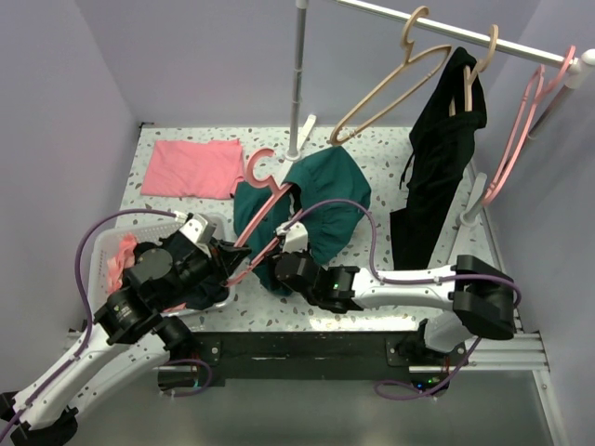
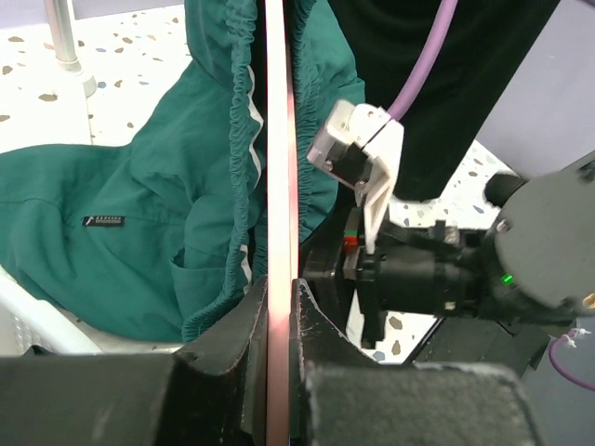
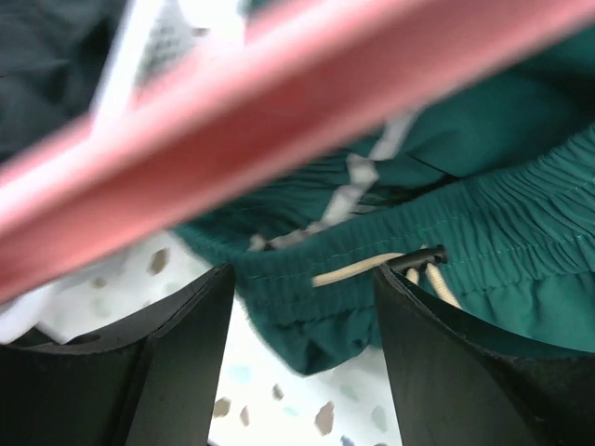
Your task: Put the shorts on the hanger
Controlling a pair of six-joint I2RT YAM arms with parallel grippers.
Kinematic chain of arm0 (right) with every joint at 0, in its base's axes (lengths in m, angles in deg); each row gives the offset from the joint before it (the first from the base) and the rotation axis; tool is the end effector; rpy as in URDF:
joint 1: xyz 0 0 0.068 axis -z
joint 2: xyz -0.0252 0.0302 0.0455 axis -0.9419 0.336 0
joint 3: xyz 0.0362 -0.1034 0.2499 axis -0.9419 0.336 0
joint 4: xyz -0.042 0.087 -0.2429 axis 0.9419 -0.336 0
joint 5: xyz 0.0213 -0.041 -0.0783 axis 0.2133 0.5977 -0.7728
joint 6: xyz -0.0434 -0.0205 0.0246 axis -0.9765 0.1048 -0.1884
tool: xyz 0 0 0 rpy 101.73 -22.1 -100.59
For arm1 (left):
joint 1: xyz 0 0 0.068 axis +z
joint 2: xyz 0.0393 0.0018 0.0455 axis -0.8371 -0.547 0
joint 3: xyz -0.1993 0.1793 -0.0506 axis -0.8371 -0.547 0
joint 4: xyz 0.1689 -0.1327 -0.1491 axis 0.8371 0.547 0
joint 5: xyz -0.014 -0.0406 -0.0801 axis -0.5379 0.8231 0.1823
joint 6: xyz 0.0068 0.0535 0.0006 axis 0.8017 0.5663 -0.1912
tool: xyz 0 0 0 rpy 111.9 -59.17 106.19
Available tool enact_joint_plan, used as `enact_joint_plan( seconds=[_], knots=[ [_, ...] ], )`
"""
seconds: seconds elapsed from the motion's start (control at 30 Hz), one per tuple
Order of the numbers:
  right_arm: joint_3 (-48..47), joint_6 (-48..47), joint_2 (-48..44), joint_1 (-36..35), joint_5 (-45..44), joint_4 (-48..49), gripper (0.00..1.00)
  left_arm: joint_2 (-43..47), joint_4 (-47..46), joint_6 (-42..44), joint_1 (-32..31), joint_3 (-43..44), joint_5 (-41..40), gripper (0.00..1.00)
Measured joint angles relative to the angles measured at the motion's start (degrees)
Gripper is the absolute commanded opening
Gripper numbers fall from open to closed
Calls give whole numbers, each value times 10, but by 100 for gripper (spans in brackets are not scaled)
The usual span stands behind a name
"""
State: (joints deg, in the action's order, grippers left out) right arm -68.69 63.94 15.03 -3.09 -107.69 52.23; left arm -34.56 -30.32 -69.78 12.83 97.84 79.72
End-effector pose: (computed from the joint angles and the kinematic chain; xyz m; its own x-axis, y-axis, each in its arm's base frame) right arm 0.1116 0.3040 0.2289 -0.5033 -0.0610 -0.8619 -0.4445 0.8737 0.1977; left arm 0.0797 -0.0778 0.3204 -0.3169 -0.1571 -0.9354 0.6371 0.6953 -0.3326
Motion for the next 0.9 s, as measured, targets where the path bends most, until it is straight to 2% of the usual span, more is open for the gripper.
enact_joint_plan(
  seconds=[0.07,0.13,0.17,0.23,0.27,0.3,0.5,0.73,0.9],
  knots=[
    [0,16,16,0,-18,-1,66,3,0,-1,0,-1,-5,0],
    [0,26,28,0,-34,4,57,5,0,-5,0,-1,-10,0],
    [2,29,33,0,-38,14,38,5,-1,-5,0,-1,-13,0],
    [9,30,38,0,-46,36,21,4,-3,-8,0,-2,-17,0],
    [13,31,40,0,-48,45,4,3,-5,-9,0,-2,-19,0],
    [20,35,40,0,-50,56,0,2,-7,-10,0,-2,-23,0],
    [62,36,27,-17,-60,84,0,-6,-32,-27,0,-16,-54,0],
    [103,38,-43,-74,-76,79,0,-24,-66,-68,0,-39,-88,0],
    [104,43,-49,-123,-97,54,0,-42,-97,-114,0,-62,-103,0]
  ],
)
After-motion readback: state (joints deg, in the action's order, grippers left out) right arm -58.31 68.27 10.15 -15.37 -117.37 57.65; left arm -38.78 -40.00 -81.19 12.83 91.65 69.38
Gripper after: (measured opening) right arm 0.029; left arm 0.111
